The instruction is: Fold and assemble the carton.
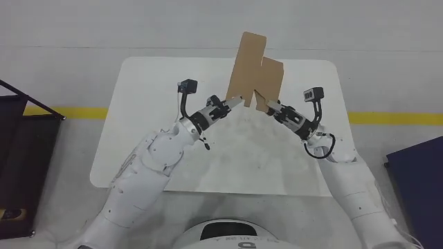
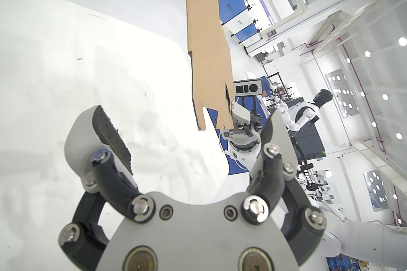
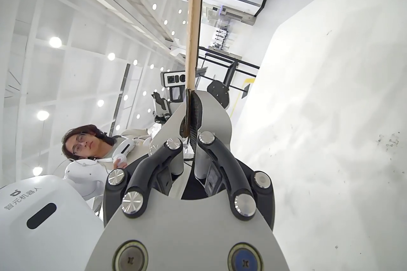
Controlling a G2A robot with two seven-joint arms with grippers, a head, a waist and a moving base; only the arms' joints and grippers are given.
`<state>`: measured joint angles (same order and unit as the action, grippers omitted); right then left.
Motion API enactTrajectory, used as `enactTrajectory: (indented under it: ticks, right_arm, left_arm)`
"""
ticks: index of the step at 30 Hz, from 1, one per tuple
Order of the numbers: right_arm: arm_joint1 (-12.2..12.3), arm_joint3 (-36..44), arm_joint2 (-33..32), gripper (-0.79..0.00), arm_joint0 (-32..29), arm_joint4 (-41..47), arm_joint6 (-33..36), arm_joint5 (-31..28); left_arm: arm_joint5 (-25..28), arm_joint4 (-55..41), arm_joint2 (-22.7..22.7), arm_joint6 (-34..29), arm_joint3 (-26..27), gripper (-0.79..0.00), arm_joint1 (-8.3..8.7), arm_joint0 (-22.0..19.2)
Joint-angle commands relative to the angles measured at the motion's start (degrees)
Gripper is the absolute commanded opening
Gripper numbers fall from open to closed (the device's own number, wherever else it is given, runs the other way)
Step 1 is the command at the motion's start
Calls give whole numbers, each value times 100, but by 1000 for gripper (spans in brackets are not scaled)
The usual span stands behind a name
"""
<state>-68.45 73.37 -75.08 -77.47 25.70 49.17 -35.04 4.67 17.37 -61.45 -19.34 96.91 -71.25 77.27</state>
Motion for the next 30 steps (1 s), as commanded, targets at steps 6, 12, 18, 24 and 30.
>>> enactTrajectory:
  ticks: [6, 12, 18, 24, 30]
  right_arm:
    - [11, 82, 37, -785, -43, 130, 155, 20]
    - [23, 88, 44, -785, -27, 190, 240, 56]
    - [42, 77, 66, -785, 4, 284, 501, 79]
    - [51, 53, 87, -785, 36, 279, 545, 73]
    - [67, 19, 75, -785, 23, 334, 602, 75]
  left_arm:
    - [-76, -52, 221, 240, -226, 0, -87, -224]
    - [-13, -185, 199, 373, -337, 0, -122, -304]
    - [27, -237, 183, 336, -400, -46, -141, -366]
    - [132, -215, 203, 270, -447, -631, -157, -423]
    - [242, -209, 203, 163, -477, -785, -166, -473]
